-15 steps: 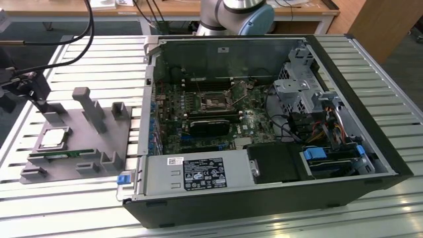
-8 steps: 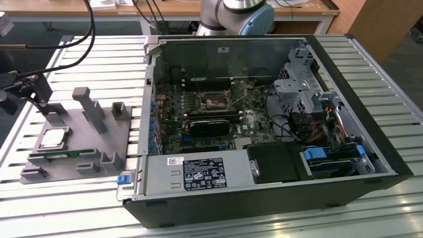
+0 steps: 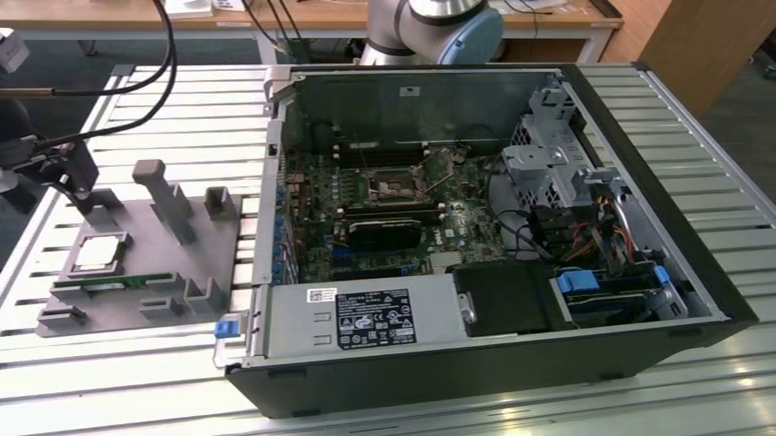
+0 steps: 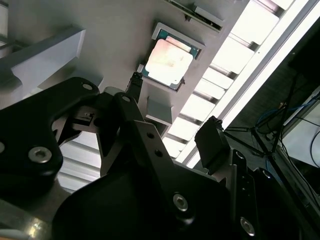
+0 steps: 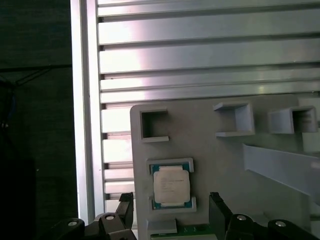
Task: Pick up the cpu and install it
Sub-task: 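Pick up the cpu and move it towards the insertion slot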
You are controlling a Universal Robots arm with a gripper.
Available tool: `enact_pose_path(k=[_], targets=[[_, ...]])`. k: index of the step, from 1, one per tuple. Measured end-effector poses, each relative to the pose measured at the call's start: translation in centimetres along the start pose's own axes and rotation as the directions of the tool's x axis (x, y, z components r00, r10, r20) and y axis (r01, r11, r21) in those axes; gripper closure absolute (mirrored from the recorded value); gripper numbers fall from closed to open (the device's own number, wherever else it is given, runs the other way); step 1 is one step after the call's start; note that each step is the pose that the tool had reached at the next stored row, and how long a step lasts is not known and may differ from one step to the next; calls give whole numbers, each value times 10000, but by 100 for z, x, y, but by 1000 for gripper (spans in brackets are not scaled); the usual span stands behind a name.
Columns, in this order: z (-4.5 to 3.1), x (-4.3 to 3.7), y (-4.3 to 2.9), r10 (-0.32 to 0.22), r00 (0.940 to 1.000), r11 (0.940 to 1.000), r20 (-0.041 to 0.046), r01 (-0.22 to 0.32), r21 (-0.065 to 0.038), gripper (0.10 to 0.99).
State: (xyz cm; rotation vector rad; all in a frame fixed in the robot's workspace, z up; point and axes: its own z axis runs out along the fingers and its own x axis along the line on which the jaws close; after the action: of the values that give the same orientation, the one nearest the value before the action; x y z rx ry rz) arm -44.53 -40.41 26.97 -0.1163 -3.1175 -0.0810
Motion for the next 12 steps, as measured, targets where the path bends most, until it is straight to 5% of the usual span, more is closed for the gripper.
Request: enact_pose_path(k=[12], targets=[[114,-26,-4,0,10000,10000,-4,0,-12,380]])
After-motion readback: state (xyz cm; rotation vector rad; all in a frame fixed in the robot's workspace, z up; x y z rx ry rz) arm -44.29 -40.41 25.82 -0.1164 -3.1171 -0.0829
